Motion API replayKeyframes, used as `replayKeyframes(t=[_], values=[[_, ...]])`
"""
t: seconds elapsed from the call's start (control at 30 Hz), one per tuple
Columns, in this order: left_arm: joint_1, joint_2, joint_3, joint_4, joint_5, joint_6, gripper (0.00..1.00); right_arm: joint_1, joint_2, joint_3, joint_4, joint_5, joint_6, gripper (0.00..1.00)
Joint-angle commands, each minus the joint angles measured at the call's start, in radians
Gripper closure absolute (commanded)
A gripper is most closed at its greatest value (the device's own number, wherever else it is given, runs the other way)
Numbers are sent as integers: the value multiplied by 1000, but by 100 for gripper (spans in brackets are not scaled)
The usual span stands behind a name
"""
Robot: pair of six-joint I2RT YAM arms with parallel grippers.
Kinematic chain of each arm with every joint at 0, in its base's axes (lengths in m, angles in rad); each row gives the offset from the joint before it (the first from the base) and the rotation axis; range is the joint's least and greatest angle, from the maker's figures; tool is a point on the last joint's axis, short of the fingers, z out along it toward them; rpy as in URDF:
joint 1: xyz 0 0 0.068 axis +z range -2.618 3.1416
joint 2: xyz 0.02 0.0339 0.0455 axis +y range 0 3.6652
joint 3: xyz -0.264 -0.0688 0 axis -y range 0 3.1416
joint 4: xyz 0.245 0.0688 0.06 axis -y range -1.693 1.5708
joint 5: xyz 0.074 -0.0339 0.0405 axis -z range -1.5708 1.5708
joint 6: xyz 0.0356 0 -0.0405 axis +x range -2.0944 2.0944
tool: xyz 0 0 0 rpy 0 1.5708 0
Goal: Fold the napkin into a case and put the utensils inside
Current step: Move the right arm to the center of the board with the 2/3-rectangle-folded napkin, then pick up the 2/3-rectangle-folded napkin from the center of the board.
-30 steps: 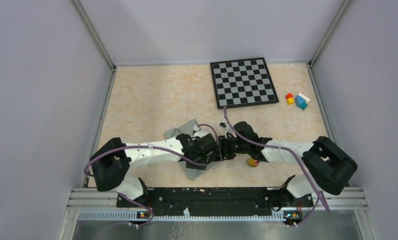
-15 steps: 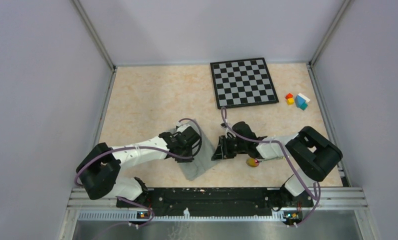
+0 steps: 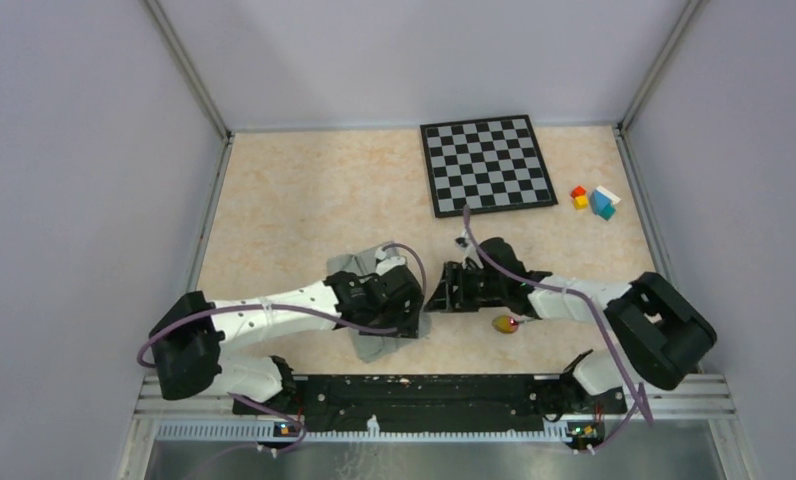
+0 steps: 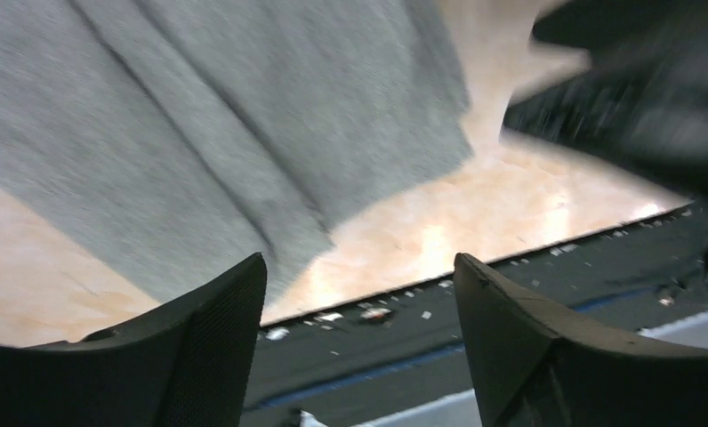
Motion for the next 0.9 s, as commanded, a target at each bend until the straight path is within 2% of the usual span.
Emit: replayKeyframes(t=[0.0,0.1,0.27,0.73,0.87], values=[[-87,97,103,-67,-17,-202,17,-152,-130,-5,-206,30,-108,41],[-120,252,210,-152,-78,-281,17,-212,-184,-12,-275,48,-156,39],[-130,413,347,-221,-159,-288,21,-263,-206,-53,-276,18,-176,39],[-130,574,455,-276,-273,-297,28,-266,-220,-148,-188,3,-167,40],[-128,595,458,-266,-292,-303,40,-267,-212,-159,-178,5,-170,39]])
